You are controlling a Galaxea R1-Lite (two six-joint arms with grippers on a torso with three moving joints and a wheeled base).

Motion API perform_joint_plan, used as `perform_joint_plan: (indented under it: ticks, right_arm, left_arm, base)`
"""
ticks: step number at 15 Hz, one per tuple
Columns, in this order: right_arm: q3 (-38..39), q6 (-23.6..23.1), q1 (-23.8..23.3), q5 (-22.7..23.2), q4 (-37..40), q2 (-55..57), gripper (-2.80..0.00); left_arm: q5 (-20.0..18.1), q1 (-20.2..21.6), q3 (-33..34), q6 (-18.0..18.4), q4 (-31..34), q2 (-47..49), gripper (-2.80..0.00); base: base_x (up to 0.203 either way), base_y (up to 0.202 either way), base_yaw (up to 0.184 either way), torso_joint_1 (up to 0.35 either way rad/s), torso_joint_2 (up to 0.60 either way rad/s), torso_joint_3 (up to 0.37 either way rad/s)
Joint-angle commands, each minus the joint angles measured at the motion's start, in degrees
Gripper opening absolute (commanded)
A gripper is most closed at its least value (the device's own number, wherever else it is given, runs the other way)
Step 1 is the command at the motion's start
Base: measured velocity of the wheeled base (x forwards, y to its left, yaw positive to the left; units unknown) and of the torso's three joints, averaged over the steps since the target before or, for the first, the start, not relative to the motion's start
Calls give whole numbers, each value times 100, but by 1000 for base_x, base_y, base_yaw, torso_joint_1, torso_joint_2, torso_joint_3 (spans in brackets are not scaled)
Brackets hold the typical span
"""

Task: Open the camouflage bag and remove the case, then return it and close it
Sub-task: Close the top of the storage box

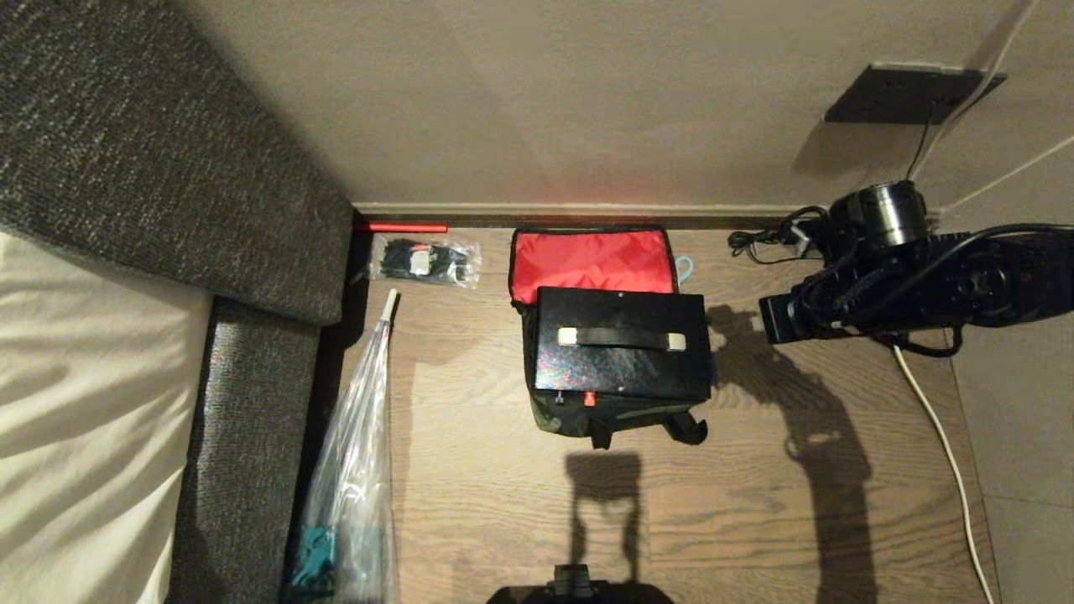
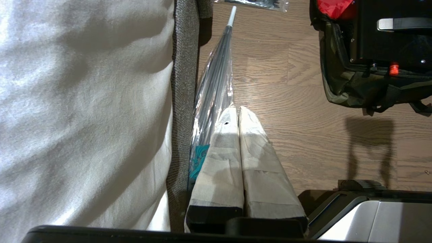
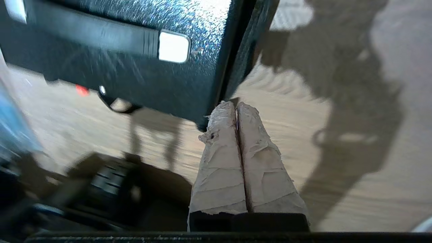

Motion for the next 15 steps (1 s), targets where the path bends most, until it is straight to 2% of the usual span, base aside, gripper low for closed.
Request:
perform_joint_plan:
  ticks: [1, 6, 14, 15]
  right_arm:
    - [-190, 479, 69, 11, 4, 342, -280]
    - [-1010, 1225, 449, -7, 170, 882, -280]
    - [-1453, 1279, 948, -224, 438, 1321, -280]
    - [-1555, 1255, 983, -230, 443, 1363, 0]
  left_arm:
    - [4, 5, 9, 2, 0, -11, -280]
    - [4, 5, 10, 2, 0, -11, -280]
    - [4, 0, 12, 2, 0, -11, -280]
    - [4, 0, 9, 2, 0, -11, -280]
  base:
    - [0, 0, 0, 0, 0, 0]
    - [0, 0, 0, 0, 0, 0]
    - [0, 0, 0, 0, 0, 0]
    - [0, 0, 0, 0, 0, 0]
